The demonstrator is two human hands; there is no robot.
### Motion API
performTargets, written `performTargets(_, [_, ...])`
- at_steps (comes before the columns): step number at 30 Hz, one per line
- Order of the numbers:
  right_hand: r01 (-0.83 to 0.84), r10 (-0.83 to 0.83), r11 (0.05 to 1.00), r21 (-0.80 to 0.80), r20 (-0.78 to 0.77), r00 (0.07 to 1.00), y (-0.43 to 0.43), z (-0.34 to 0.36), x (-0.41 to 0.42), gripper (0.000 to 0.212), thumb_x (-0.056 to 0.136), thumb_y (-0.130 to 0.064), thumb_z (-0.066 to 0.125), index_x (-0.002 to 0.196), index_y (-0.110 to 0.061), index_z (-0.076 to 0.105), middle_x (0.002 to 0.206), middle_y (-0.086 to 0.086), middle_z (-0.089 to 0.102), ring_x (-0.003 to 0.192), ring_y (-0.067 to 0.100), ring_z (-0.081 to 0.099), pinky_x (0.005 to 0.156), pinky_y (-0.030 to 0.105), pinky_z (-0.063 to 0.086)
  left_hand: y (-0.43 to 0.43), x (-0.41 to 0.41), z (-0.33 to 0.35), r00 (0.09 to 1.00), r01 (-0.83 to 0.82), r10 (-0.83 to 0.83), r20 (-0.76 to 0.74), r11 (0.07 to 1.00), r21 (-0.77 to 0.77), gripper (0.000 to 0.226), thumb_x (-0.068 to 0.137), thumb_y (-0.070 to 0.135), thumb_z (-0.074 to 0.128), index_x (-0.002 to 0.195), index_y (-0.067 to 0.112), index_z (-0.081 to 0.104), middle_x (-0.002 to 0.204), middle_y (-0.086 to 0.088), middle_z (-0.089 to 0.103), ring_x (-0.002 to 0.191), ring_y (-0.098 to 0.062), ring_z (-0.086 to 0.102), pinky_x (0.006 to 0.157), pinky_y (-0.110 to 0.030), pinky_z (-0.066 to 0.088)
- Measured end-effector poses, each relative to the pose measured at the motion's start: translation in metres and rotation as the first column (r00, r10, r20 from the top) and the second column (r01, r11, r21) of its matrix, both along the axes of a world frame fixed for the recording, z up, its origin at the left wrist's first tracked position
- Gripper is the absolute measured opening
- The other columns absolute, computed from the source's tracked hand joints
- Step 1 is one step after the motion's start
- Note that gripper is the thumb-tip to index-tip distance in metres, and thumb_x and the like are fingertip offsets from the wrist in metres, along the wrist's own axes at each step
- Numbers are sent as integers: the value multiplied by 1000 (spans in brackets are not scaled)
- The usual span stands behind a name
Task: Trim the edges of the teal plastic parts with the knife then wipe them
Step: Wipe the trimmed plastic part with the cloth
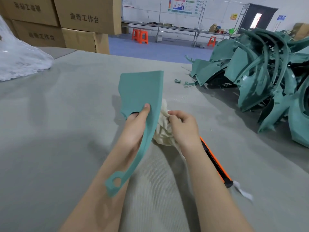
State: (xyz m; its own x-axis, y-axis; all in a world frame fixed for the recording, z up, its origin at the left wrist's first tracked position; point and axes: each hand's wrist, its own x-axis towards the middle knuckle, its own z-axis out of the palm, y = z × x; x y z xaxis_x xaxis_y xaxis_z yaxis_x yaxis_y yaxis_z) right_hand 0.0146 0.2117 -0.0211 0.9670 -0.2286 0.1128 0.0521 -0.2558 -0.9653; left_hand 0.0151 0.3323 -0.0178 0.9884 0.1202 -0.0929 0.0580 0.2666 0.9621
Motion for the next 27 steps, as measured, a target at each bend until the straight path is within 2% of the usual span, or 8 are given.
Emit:
performTargets(3, [6, -8, 997, 75, 18, 1000, 6, 7, -4, 18, 88, -14, 55, 94, -16, 72, 70, -14, 63, 70, 4, 57, 71, 27, 47, -5, -2, 0, 993, -120, 119, 10, 993, 23, 33, 99, 33, 48, 81, 9, 61, 54, 5, 64, 45, -6, 60, 42, -13, 42])
performTargets(6, [-69, 59, 983, 168, 63, 996, 17, 13, -15, 18, 93, -17, 54, 89, -21, 71, 77, -10, 65, 75, 7, 58, 73, 26, 48, -4, 1, -3, 959, -284, 284, -12, 959, -25, 38, 99, 37, 47, 104, 3, 62, 99, -9, 70, 91, -23, 67, 79, -32, 54])
performTargets(8, [-257, 257, 962, 87, 20, 966, 30, 13, -24, 22, 97, -18, 53, 110, -14, 70, 101, -4, 70, 96, 9, 62, 93, 31, 49, 4, 7, -5, 908, -419, 419, 13, 908, -6, 39, 99, 35, 46, 104, -1, 60, 110, -15, 66, 101, -28, 64, 89, -39, 50])
performTargets(11, [-492, 485, 865, -97, -89, 870, 43, 9, -37, 42, 97, -17, 54, 138, -9, 49, 134, 7, 59, 124, 17, 54, 110, 36, 38, 25, 13, -3, 773, -632, 621, 127, 771, 78, 31, 100, 32, 45, 84, 6, 54, 93, -11, 64, 88, -23, 60, 78, -31, 45])
performTargets(14, [-562, 541, 818, -119, -172, 823, 46, 6, -43, 44, 96, -20, 57, 137, -10, 47, 126, 5, 62, 114, 17, 59, 104, 35, 43, 41, 16, -3, 633, -770, 733, 249, 629, 105, 35, 101, 28, 44, 74, 6, 49, 79, -10, 59, 82, -25, 57, 71, -28, 40])
performTargets(17, [-597, 571, 788, -149, -184, 800, 45, 9, -46, 2, 96, -18, 57, 96, -16, 58, 84, -5, 61, 76, 8, 57, 73, 19, 47, 42, 16, -2, 572, -817, 749, 336, 555, 154, 39, 101, 26, 43, 73, -1, 48, 80, -28, 60, 77, -35, 55, 68, -34, 37])
performTargets(21, [-530, 533, 846, 50, -92, 841, 47, 7, -46, 13, 97, -9, 54, 85, -12, 58, 74, -1, 58, 72, 12, 53, 69, 27, 44, 36, 15, 2, 653, -744, 670, 354, 655, 134, 49, 102, 27, 41, 57, 11, 34, 57, -5, 43, 56, -21, 39, 61, -30, 31])
performTargets(27, [-280, 281, 955, 99, -5, 960, 51, 3, -33, 21, 97, -22, 56, 78, -12, 55, 73, 1, 60, 72, 16, 57, 70, 34, 46, 11, 10, 5, 873, -464, 403, 275, 861, 209, 41, 101, 35, 42, 67, 12, 48, 66, 3, 53, 58, -4, 51, 50, -7, 36])
